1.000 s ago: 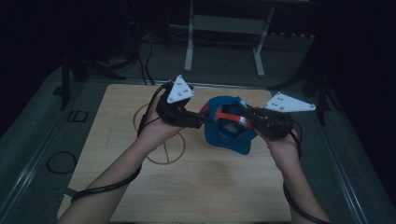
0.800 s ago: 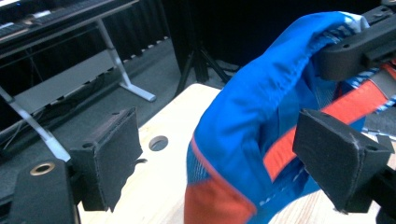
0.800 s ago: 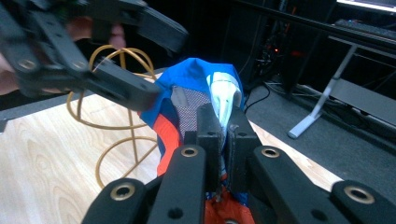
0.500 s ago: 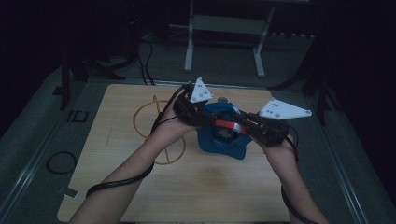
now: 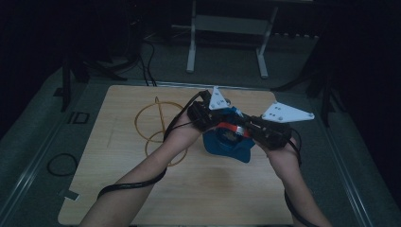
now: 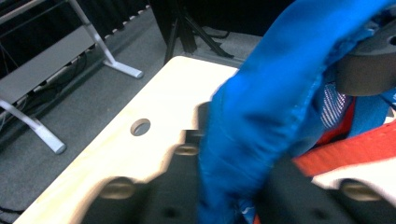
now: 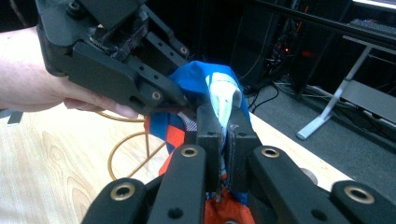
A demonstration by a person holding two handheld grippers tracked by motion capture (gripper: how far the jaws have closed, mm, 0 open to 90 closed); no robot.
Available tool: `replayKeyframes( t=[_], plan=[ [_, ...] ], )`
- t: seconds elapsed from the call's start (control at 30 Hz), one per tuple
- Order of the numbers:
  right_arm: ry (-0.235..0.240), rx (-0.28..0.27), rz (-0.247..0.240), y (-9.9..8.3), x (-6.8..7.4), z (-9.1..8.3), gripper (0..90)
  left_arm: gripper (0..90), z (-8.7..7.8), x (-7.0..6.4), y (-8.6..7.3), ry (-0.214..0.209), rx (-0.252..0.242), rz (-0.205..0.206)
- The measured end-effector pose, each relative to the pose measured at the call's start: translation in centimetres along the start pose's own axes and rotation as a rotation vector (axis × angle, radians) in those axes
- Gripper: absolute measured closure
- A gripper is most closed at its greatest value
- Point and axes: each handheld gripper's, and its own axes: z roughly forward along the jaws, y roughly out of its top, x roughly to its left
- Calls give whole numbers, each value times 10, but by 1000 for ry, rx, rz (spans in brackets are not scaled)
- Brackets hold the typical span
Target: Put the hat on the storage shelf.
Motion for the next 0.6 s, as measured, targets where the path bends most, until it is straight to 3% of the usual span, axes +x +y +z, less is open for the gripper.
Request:
replayKeyframes(
  t=[0.1, 0.2, 0.33, 0.43, 0.6],
  plan=[
    [-7, 4, 11, -4, -1, -3, 867, 900, 1, -5, 2, 35, 8, 30],
    [-10, 2, 18, -5, -1, -5, 866, 900, 0, -6, 4, 42, 5, 35],
    [-9, -6, 27, -7, -2, -8, 863, 900, -5, -10, 9, 71, -20, 59],
    [-14, -18, 31, -10, 1, -13, 821, 900, -8, -13, 11, 88, -34, 76],
    [25, -23, 63, -17, 2, -19, 700, 900, -15, -18, 12, 115, -68, 109]
  ],
)
